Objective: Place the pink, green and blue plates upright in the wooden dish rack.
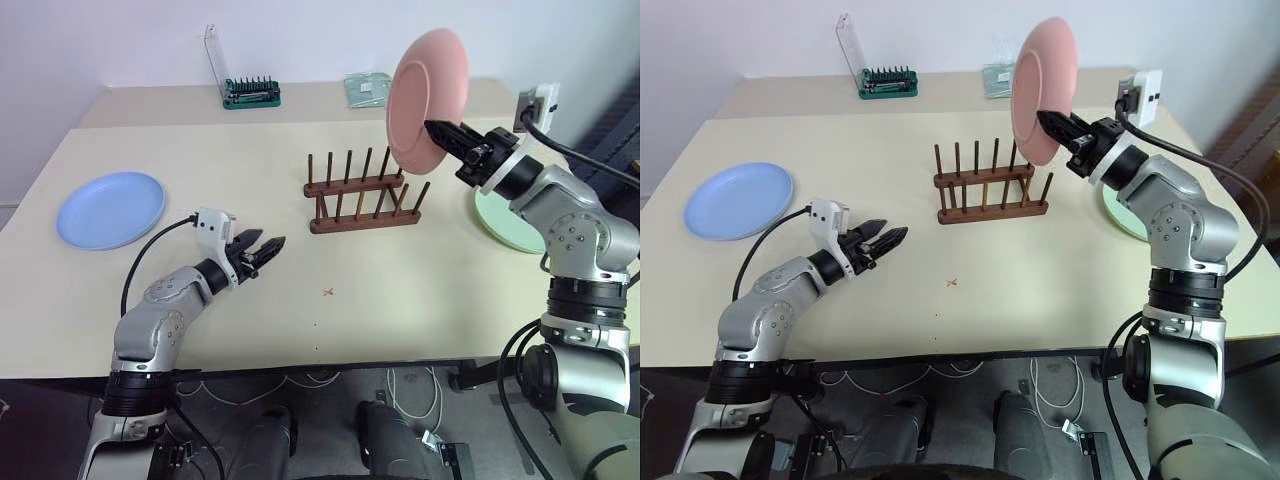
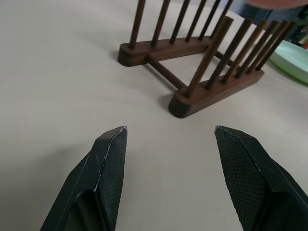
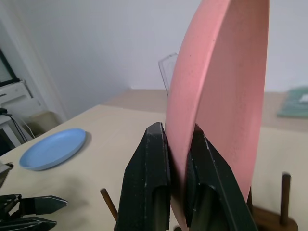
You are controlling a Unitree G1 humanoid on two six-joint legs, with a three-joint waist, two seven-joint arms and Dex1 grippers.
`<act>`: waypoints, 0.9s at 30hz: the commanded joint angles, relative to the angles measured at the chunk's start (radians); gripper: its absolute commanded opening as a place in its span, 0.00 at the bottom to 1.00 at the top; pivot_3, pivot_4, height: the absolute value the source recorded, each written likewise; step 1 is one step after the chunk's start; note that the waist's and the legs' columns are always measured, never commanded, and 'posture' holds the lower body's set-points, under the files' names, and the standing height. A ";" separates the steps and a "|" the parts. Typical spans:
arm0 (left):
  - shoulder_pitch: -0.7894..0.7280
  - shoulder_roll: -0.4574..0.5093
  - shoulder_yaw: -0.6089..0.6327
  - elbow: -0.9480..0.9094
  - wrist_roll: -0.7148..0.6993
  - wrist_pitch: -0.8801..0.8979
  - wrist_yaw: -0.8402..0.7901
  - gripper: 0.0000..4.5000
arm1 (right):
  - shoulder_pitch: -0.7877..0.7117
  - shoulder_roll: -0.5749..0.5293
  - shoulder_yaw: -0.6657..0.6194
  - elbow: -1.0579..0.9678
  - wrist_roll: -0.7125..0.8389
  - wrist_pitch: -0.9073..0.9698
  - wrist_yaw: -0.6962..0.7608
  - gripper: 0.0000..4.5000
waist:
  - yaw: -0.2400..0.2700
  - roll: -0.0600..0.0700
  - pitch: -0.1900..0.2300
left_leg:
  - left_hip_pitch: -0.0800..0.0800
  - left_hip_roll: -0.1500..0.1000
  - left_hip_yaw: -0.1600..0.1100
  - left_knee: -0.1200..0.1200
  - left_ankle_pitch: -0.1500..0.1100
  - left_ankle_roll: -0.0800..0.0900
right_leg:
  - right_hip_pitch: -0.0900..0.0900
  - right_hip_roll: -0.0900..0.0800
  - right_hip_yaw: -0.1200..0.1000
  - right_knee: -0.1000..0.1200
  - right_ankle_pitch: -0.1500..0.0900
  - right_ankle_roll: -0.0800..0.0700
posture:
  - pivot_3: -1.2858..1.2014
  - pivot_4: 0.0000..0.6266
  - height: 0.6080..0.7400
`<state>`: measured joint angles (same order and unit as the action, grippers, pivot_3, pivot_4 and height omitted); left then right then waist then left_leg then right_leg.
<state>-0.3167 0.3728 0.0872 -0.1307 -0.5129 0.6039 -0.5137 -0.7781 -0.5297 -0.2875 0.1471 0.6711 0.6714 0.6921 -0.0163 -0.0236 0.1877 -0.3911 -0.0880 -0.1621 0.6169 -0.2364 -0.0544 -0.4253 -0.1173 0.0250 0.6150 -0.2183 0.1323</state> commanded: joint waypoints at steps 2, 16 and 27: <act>0.007 -0.002 -0.008 -0.053 -0.015 0.007 -0.020 0.66 | -0.016 -0.011 -0.033 0.044 0.002 -0.023 -0.001 0.00 | 0.001 0.000 0.000 | 0.000 0.000 0.000 0.000 0.000 0.000 | 0.000 0.000 0.000 0.000 0.000 0.000 | 0.52 0.24 1.00; 0.034 -0.004 -0.049 -0.109 -0.014 0.019 -0.072 0.67 | -0.041 -0.008 -0.029 0.200 -0.028 -0.029 -0.015 0.26 | 0.000 0.001 0.000 | 0.000 0.000 0.000 0.000 0.000 0.000 | 0.000 0.000 0.000 0.000 0.000 0.000 | 0.52 0.24 1.00; 0.042 -0.011 -0.136 -0.165 -0.001 0.027 -0.090 0.67 | 0.005 -0.056 -0.104 0.075 -0.074 -0.159 -0.114 0.81 | 0.003 0.001 0.000 | 0.000 0.000 0.001 0.000 0.000 0.000 | 0.000 0.000 0.000 0.000 0.000 0.000 | 0.52 0.24 1.00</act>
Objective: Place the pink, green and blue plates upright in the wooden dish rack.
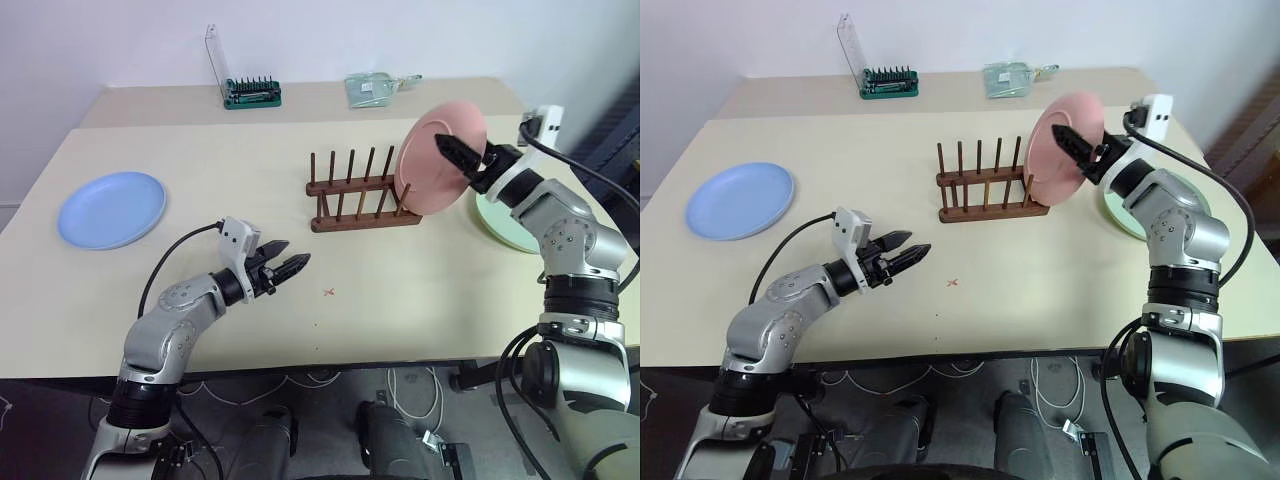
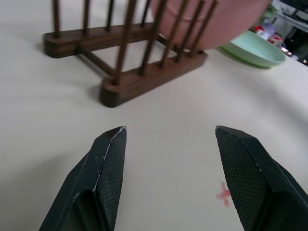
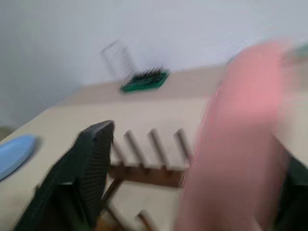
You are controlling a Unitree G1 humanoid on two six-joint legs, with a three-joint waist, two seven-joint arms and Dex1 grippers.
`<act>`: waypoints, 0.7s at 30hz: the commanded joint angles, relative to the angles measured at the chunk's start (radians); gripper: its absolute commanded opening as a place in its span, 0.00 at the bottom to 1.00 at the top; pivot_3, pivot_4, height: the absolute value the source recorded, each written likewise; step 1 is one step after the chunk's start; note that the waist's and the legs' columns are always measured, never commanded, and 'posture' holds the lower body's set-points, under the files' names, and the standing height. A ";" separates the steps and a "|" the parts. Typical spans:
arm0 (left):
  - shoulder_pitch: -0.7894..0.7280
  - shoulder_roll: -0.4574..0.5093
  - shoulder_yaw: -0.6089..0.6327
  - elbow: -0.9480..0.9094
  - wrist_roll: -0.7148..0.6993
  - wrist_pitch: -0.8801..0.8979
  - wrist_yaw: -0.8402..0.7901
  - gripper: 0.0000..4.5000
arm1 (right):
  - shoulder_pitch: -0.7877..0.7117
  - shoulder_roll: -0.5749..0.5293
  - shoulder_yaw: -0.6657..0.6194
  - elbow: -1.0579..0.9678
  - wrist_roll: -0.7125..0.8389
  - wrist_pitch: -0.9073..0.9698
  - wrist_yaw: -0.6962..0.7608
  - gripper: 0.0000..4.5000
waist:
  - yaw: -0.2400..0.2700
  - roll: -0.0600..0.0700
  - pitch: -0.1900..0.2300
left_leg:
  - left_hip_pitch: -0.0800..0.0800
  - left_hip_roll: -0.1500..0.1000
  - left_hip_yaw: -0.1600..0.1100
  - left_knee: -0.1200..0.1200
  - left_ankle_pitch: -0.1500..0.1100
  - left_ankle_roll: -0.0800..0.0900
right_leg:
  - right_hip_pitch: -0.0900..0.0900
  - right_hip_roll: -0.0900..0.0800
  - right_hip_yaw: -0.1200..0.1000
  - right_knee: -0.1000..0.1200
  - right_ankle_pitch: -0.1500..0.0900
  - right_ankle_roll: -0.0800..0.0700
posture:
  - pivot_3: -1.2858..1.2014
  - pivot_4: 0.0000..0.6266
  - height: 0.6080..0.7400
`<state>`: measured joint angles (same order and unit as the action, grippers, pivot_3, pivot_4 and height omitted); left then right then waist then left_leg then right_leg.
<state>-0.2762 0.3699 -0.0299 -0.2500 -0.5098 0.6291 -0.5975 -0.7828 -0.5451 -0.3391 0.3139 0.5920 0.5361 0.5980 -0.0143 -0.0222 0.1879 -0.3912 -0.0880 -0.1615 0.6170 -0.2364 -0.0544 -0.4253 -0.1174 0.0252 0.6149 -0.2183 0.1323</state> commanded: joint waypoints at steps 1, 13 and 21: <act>0.000 -0.015 -0.022 -0.044 -0.010 0.006 -0.004 0.67 | 0.026 -0.053 -0.054 -0.110 -0.003 -0.023 -0.027 0.81 | 0.002 0.000 0.000 | 0.000 0.000 0.000 0.000 0.000 0.000 | 0.000 0.000 0.000 0.000 0.000 0.000 | 0.52 0.24 1.00; -0.033 -0.045 -0.065 -0.037 -0.011 0.016 -0.029 0.67 | 0.234 -0.220 0.008 -0.088 -0.203 -0.115 -0.013 0.99 | 0.000 0.005 -0.002 | 0.000 0.000 0.002 0.001 0.000 0.001 | 0.001 0.000 0.000 0.000 0.000 0.000 | 0.52 0.24 1.00; -0.038 -0.056 -0.074 -0.026 -0.007 0.010 -0.032 0.67 | 0.313 -0.295 0.262 0.016 -0.514 -0.299 0.014 0.99 | -0.002 0.008 -0.003 | 0.000 0.000 0.003 0.003 0.000 0.001 | 0.001 0.000 0.001 0.000 0.000 0.000 | 0.52 0.24 1.00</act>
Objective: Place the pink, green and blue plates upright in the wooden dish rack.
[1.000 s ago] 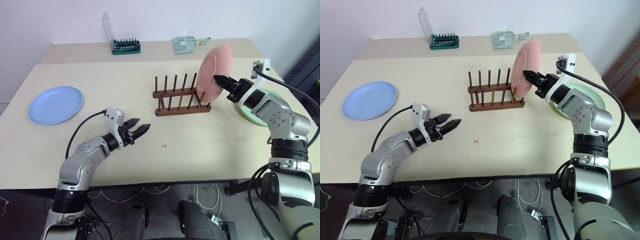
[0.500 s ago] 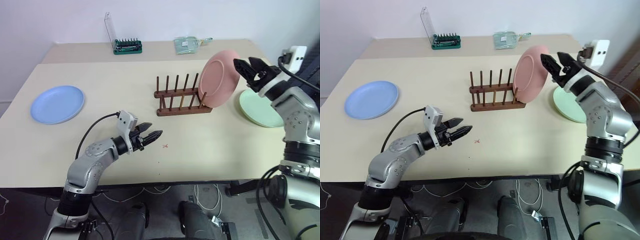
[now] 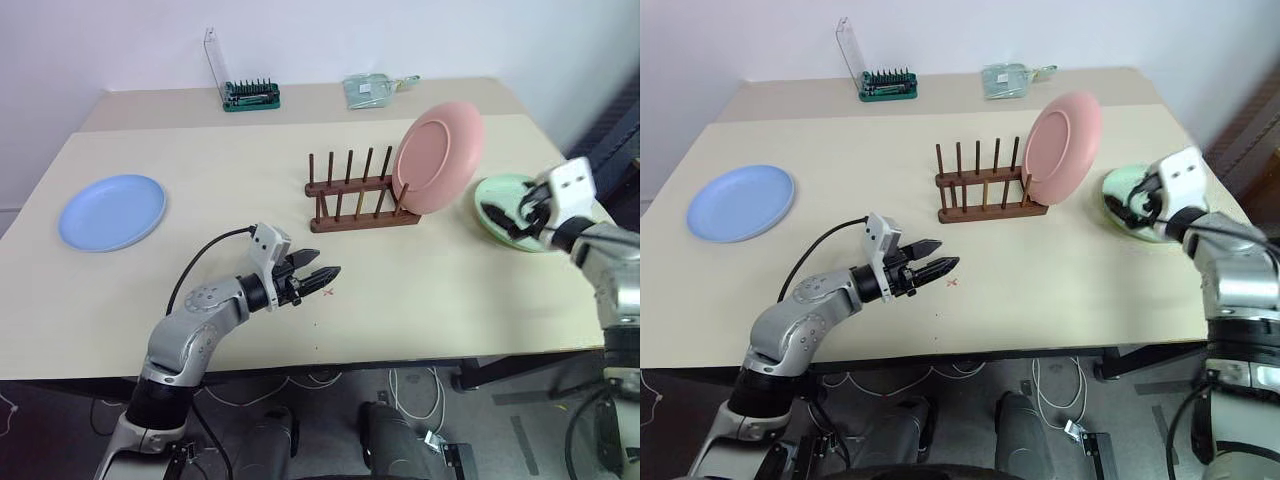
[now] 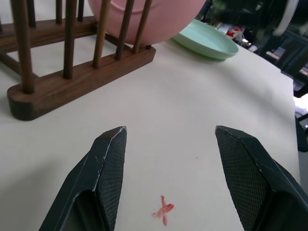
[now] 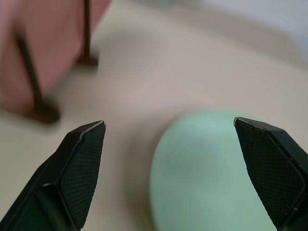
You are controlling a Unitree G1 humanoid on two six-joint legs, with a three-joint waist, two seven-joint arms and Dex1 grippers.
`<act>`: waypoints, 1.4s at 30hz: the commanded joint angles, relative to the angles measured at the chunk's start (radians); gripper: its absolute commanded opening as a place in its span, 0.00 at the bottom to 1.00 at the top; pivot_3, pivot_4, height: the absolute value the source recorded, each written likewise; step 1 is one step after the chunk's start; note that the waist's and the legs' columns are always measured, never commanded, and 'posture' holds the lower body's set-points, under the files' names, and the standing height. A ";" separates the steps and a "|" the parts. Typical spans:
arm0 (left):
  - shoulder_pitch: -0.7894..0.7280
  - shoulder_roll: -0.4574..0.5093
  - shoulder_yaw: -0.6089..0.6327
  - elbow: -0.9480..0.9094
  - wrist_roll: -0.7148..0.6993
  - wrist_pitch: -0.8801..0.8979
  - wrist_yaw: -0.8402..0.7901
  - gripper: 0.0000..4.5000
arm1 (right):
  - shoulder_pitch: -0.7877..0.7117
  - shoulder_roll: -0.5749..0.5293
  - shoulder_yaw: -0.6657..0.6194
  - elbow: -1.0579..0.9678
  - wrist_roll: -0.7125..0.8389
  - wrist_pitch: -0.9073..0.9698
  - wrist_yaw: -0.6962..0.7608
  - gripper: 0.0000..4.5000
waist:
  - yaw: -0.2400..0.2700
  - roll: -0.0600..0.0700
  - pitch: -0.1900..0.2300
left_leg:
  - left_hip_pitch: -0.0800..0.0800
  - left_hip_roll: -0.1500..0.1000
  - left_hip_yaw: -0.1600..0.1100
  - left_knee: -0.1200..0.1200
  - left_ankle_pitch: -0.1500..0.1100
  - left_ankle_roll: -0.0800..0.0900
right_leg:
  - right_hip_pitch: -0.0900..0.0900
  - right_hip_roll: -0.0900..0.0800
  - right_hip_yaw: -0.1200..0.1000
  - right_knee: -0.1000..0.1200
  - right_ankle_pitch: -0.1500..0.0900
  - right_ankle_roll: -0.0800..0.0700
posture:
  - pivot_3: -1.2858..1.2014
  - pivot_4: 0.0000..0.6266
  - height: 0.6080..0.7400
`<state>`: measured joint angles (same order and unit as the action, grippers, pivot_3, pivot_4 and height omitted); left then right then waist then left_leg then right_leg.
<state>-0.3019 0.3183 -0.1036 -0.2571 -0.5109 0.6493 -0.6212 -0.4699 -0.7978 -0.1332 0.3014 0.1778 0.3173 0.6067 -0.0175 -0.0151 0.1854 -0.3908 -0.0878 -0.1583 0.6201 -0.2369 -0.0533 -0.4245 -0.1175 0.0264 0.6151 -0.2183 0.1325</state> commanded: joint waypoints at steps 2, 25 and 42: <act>-0.011 -0.008 0.000 -0.016 -0.005 -0.013 -0.009 0.67 | -0.005 -0.045 0.106 0.080 -0.167 -0.114 -0.008 0.99 | 0.003 0.000 0.000 | 0.000 0.000 0.000 0.001 0.000 0.000 | 0.001 0.000 0.000 0.000 0.000 0.000 | 0.52 0.24 1.00; -0.010 -0.021 0.007 -0.007 -0.002 -0.016 0.001 0.67 | -0.173 -0.035 0.044 0.228 -0.309 -0.291 -0.284 0.02 | 0.000 0.005 0.001 | 0.000 0.000 0.001 0.007 -0.001 0.002 | 0.004 0.000 0.000 0.000 0.000 0.000 | 0.52 0.24 1.00; -0.018 -0.040 0.006 -0.003 -0.006 -0.010 0.006 0.67 | -0.282 0.186 -0.171 -0.513 0.841 0.292 0.017 0.02 | 0.006 0.006 0.001 | 0.000 0.000 -0.003 0.008 -0.002 0.004 | 0.006 0.000 -0.001 -0.001 0.000 0.000 | 0.52 0.24 1.00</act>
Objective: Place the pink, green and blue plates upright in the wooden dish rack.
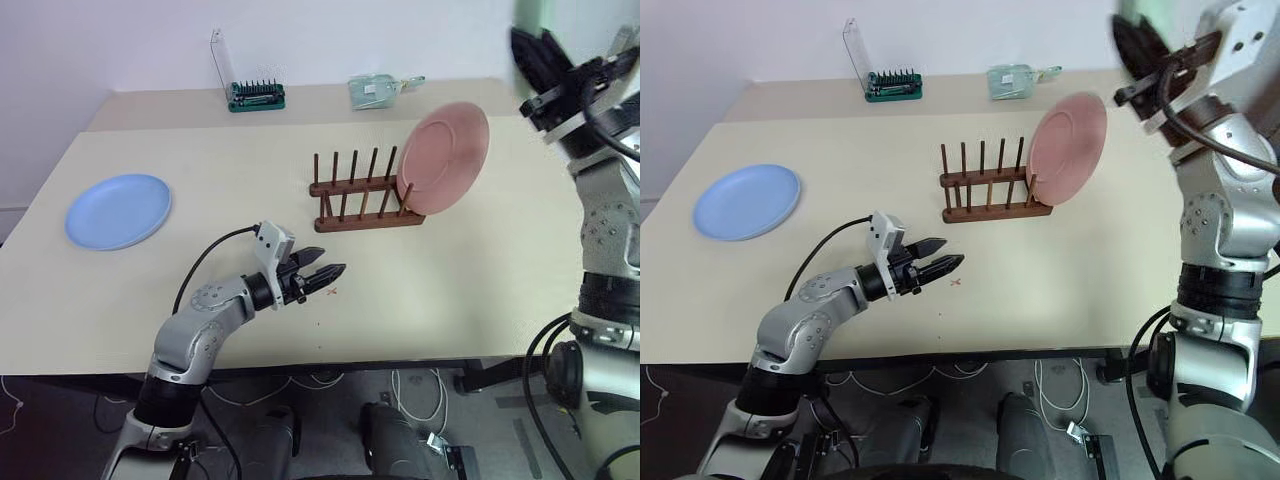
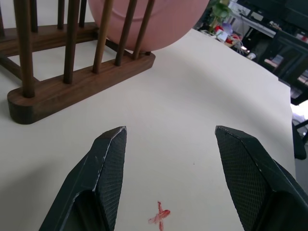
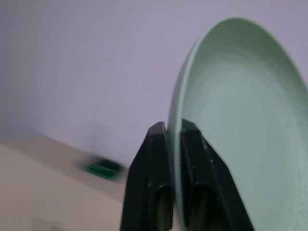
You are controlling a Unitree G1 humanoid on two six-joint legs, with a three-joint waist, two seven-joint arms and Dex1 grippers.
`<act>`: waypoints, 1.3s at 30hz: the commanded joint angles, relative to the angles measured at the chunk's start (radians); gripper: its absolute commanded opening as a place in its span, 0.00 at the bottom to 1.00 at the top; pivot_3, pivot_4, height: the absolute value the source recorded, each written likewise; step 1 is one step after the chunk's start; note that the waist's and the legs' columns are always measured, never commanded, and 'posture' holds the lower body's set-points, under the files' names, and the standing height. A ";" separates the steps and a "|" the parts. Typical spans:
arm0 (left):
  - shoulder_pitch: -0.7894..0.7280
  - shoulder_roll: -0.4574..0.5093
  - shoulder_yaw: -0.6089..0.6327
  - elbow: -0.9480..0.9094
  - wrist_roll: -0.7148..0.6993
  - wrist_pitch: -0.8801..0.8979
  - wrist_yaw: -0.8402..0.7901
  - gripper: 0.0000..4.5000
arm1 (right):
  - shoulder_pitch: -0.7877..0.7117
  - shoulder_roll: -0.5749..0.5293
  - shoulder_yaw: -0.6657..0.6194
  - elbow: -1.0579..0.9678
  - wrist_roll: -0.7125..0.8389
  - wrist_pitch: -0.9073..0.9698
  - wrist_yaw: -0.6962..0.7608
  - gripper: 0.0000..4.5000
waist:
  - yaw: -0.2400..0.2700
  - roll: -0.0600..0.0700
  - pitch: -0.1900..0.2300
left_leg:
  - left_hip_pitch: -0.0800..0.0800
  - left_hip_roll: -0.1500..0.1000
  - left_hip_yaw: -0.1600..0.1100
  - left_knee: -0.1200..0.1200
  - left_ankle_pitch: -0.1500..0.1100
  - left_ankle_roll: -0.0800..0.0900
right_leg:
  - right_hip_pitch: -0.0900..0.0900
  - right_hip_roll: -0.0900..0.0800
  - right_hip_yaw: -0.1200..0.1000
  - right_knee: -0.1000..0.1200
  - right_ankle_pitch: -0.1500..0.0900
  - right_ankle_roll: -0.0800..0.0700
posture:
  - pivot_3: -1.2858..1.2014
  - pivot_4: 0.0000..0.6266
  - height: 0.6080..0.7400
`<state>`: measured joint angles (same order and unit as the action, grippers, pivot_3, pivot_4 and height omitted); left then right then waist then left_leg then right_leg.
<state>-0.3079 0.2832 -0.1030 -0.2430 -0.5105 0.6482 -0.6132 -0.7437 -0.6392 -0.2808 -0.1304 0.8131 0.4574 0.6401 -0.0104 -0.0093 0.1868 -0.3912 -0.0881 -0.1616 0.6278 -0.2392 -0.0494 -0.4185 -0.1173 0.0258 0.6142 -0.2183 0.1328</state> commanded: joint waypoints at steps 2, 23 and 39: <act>-0.015 -0.007 0.005 -0.014 -0.007 -0.009 -0.002 0.67 | -0.024 0.079 -0.011 -0.073 0.271 0.213 -0.072 0.02 | -0.003 0.000 0.000 | 0.000 0.000 0.000 0.000 0.000 0.000 | 0.000 0.000 0.000 0.000 0.000 0.000 | 0.52 0.24 1.00; -0.014 -0.007 0.015 -0.019 -0.009 -0.007 0.005 0.67 | -0.218 0.275 -0.040 0.379 0.249 0.381 -0.342 0.02 | -0.007 0.001 0.000 | 0.000 0.000 0.001 -0.001 0.000 0.000 | -0.002 0.000 0.000 0.001 0.000 0.000 | 0.52 0.24 1.00; -0.009 0.003 0.006 -0.031 -0.012 -0.001 -0.002 0.67 | -0.285 0.313 -0.094 0.475 0.208 0.406 -0.404 0.89 | -0.008 0.001 0.000 | 0.000 0.000 0.002 -0.001 0.000 0.000 | -0.003 0.000 0.000 0.002 0.000 0.000 | 0.52 0.24 1.00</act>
<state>-0.3190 0.2811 -0.1025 -0.2367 -0.5110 0.6495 -0.6079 -0.9955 -0.3316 -0.3577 0.3926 1.0197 0.8684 0.2325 -0.0181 -0.0084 0.1867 -0.3915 -0.0881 -0.1599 0.6271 -0.2392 -0.0494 -0.4213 -0.1170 0.0260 0.6157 -0.2181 0.1329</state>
